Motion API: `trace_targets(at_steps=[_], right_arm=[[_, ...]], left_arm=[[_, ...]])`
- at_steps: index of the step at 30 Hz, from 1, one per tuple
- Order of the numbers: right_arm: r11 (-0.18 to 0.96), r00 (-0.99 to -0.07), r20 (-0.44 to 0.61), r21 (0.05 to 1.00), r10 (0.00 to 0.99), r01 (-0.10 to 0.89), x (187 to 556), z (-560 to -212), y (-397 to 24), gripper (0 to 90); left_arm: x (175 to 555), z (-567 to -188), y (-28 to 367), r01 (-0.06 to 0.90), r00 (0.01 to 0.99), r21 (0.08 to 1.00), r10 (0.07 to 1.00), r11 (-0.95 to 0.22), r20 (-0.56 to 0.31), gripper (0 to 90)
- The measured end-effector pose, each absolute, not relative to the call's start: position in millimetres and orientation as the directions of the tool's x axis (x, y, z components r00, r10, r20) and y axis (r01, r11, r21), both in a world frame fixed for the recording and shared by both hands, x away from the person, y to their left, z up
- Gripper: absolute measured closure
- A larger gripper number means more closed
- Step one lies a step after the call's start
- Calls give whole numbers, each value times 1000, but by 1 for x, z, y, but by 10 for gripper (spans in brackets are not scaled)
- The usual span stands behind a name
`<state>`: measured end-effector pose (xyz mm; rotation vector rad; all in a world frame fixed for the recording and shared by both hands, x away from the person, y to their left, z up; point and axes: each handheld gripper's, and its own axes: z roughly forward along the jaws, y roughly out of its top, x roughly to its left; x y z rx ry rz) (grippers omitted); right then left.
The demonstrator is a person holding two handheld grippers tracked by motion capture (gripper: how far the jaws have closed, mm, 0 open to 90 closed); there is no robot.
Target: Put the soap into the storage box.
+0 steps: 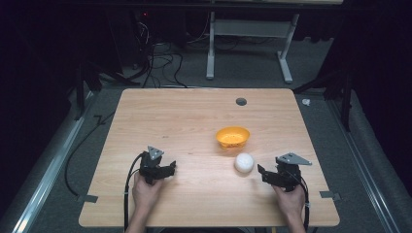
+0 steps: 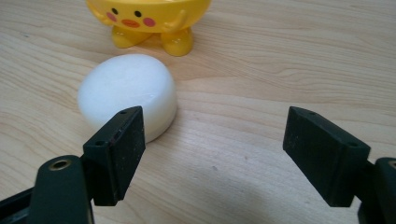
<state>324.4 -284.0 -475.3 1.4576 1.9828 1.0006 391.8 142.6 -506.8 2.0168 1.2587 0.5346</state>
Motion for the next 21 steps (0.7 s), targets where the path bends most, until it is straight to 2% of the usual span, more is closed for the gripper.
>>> trace_targets(at_steps=[21], right_arm=[[210,-396,44,792,917,574,328,-472,-258,184]], left_arm=[[392,-507,143,611,445,736,895,-292,-15,239]])
